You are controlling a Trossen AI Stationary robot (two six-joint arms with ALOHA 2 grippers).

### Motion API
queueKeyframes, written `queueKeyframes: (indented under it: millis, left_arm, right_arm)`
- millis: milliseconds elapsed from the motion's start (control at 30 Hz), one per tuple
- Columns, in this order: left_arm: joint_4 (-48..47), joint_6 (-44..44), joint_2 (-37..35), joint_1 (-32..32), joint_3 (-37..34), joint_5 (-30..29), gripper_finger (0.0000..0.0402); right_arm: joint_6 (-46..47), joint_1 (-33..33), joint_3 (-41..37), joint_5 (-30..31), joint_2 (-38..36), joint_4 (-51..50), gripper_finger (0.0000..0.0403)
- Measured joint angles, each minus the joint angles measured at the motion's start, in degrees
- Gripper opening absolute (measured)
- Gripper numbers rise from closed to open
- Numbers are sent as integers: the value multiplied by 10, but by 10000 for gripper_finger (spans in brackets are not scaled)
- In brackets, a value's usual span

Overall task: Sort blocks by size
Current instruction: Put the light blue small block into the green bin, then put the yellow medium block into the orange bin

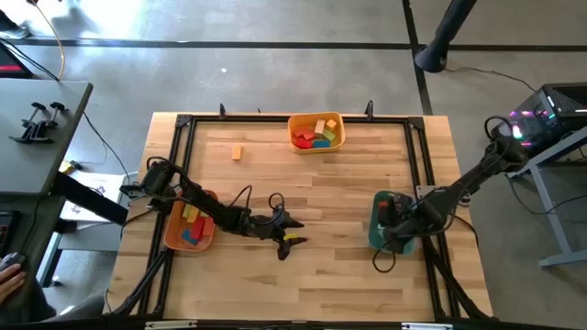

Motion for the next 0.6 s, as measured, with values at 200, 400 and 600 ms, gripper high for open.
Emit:
queueKeyframes:
  millis: [200,400,600]
  left_arm:
    - [0,0,0,0,0,0,229]
    - [0,-2,0,0,0,-1,229]
    - [-4,-32,-1,0,0,-1,229]
  right_arm:
    - [-32,-40,-50,3,3,71,137]
    - [-63,-69,-24,20,1,26,226]
    - [-39,-54,33,98,-1,-65,242]
